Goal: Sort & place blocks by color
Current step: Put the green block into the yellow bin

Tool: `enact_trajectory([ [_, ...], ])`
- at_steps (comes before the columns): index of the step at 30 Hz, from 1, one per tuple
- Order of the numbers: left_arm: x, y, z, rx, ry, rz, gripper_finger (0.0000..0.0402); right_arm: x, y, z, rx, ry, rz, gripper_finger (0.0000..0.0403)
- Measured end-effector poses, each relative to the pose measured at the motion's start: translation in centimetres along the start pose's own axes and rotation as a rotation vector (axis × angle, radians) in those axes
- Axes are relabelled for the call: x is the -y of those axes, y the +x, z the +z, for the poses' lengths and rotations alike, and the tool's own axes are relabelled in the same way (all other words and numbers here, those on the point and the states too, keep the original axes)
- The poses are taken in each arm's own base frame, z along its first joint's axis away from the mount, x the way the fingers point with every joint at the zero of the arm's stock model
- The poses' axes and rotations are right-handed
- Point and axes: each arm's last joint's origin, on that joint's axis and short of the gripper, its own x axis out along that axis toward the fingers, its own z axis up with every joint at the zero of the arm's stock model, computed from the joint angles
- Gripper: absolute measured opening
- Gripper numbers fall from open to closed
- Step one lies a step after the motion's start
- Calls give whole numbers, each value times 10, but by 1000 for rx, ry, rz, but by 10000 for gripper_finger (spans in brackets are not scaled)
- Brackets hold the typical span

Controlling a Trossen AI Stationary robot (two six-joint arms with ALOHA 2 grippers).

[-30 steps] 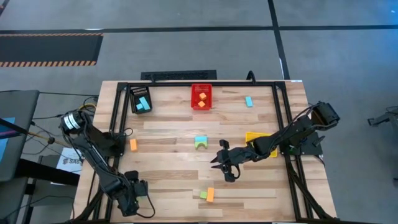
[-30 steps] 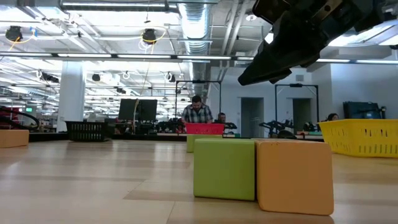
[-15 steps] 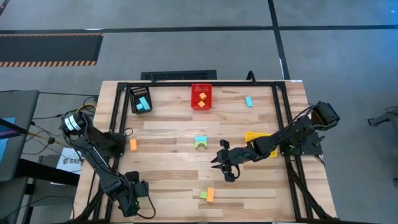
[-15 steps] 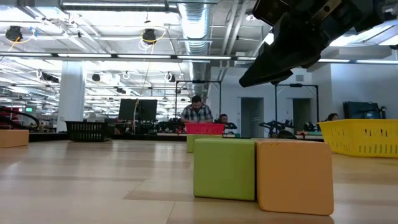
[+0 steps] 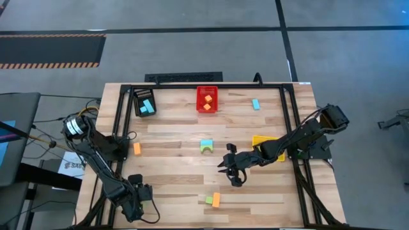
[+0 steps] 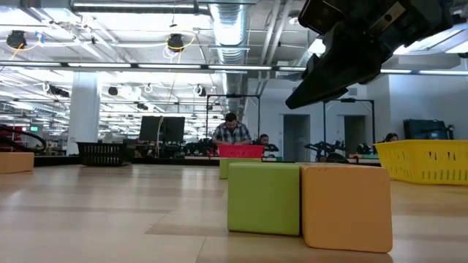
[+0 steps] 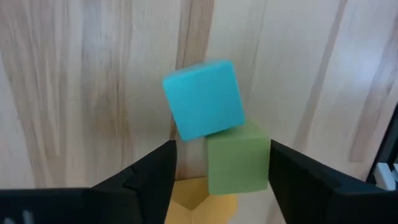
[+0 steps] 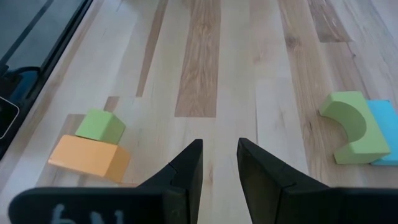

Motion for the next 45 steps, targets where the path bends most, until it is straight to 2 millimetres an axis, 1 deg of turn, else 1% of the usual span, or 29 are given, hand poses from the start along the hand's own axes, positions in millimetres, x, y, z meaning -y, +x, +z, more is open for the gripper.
enact_trajectory([
  [5,0,0,0,-1,3,2,173,0,0,0,-3,-2,-1,122],
  [12,0,0,0,-9,75,-5,104,0,0,0,-4,-7,-1,122],
  [14,-1,-1,-1,-24,104,-1,103,0,0,0,-4,-8,-2,122],
  [17,-9,-7,0,-27,96,44,103,0,0,0,-4,-9,-2,122],
  [22,-21,-27,5,-4,89,47,109,0,0,0,-4,-9,-2,122],
  [25,-31,-43,6,44,106,55,114,1,0,0,-2,-9,-3,122],
  [27,-37,-55,6,118,123,73,112,2,0,1,2,-19,-10,122],
  [29,-43,-68,7,233,136,93,108,5,1,2,15,-21,-15,122],
  [34,-55,-101,13,666,125,201,108,13,1,14,110,-6,-24,122],
  [36,-56,-109,15,795,128,248,111,15,1,17,138,-32,-28,122],
  [38,-55,-112,18,877,139,298,111,16,1,21,175,-65,-29,122],
  [40,-54,-110,21,960,148,363,109,18,0,27,228,-101,-34,122],
  [43,-55,-96,24,1044,169,458,109,23,-1,36,312,-137,-46,122],
  [45,-59,-83,28,1067,170,482,109,27,-2,40,352,-145,-58,122],
])
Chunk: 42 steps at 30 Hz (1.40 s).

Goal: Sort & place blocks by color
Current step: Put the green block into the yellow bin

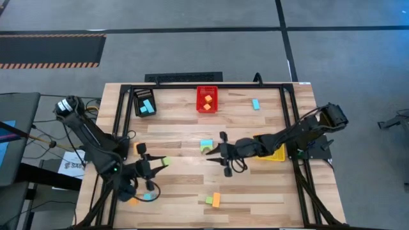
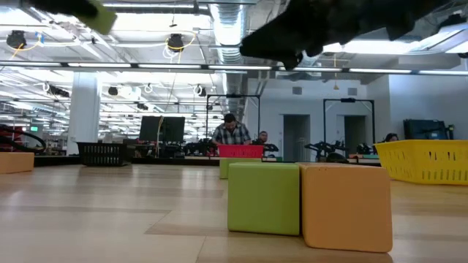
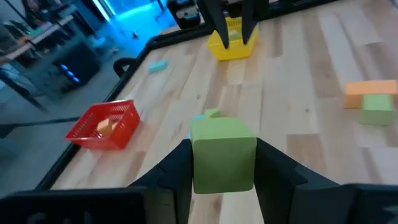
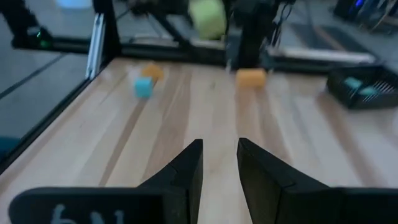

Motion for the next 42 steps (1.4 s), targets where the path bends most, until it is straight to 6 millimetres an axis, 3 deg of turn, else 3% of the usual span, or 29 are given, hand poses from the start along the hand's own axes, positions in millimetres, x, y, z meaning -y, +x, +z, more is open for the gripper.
enact_trajectory([
  [3,2,18,-15,20,-26,2,109,7,1,7,69,-38,-20,122],
  [6,3,38,-18,63,-74,-147,109,7,1,12,94,-178,-26,129],
  [10,-5,55,-3,273,-93,-429,109,-6,1,24,137,-332,-3,157],
  [16,-34,75,20,501,-211,-439,109,-25,-1,37,175,-633,-37,232],
  [22,-54,98,21,475,-450,-492,108,-42,-5,42,186,-946,-73,276],
  [32,-52,104,20,477,-510,-510,108,-34,-3,65,185,-961,-208,279],
  [42,-60,102,27,547,-619,-458,108,-26,-1,67,188,-954,-208,279],
])
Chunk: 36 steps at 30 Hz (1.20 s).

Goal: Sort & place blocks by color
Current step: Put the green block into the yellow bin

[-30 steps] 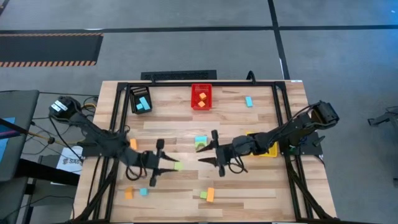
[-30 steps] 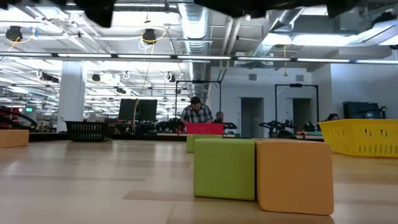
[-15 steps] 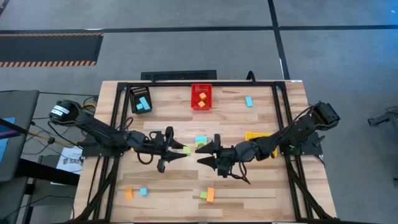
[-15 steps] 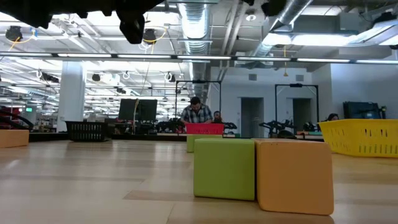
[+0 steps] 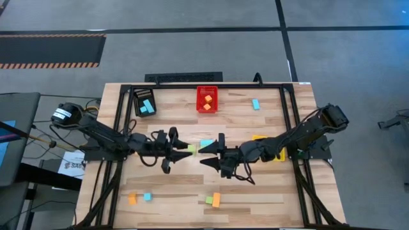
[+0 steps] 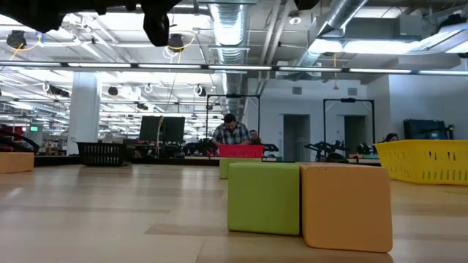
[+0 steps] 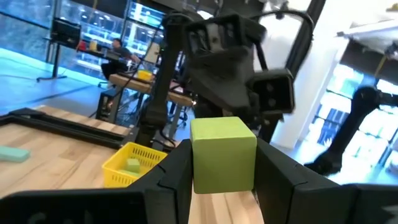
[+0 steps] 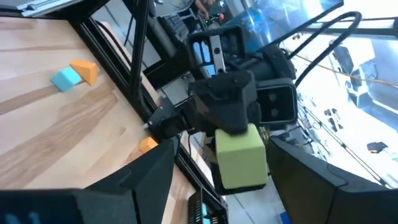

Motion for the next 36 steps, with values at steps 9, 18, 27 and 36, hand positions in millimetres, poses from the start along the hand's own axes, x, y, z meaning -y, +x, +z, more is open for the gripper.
enact_trajectory([
  [9,1,6,6,6,-35,1,108,10,5,-13,-32,3,-40,279],
  [18,-9,13,1,15,-68,27,108,12,6,-15,-36,-40,-47,277],
  [27,-10,46,-2,20,-47,-56,108,10,5,-13,-36,-42,-39,276],
  [36,-13,47,-2,8,-49,-37,108,3,1,-3,-7,-73,-22,276],
])
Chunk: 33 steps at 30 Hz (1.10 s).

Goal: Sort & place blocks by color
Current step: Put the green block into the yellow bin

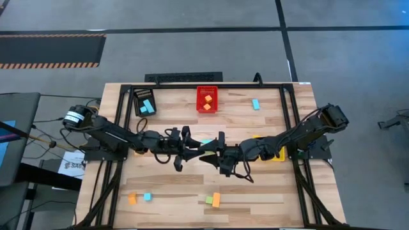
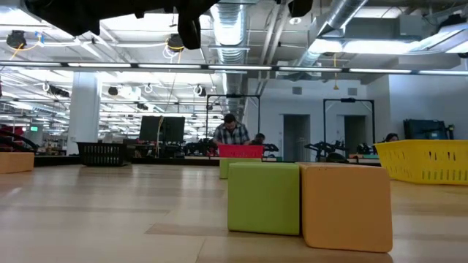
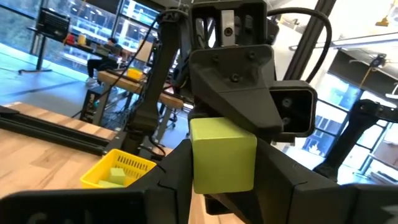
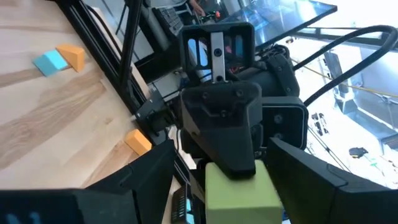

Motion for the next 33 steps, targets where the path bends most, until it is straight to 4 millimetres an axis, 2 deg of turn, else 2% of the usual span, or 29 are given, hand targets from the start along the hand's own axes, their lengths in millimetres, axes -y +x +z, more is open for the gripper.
enact_trajectory([
  [14,1,0,0,-18,-5,-40,108,2,0,-1,-39,10,-34,269],
  [18,1,0,0,-17,2,-40,108,2,0,-1,-39,40,-35,234],
  [21,1,0,0,-16,4,-39,109,1,0,-1,-42,87,-28,189],
  [25,0,0,-2,-22,-23,7,142,-3,-1,-2,-63,182,-2,125],
  [30,-5,-1,-4,-79,90,39,213,-11,-9,1,-143,347,67,125],
  [33,-8,-6,1,-139,165,71,247,-9,-26,2,-259,440,123,125],
])
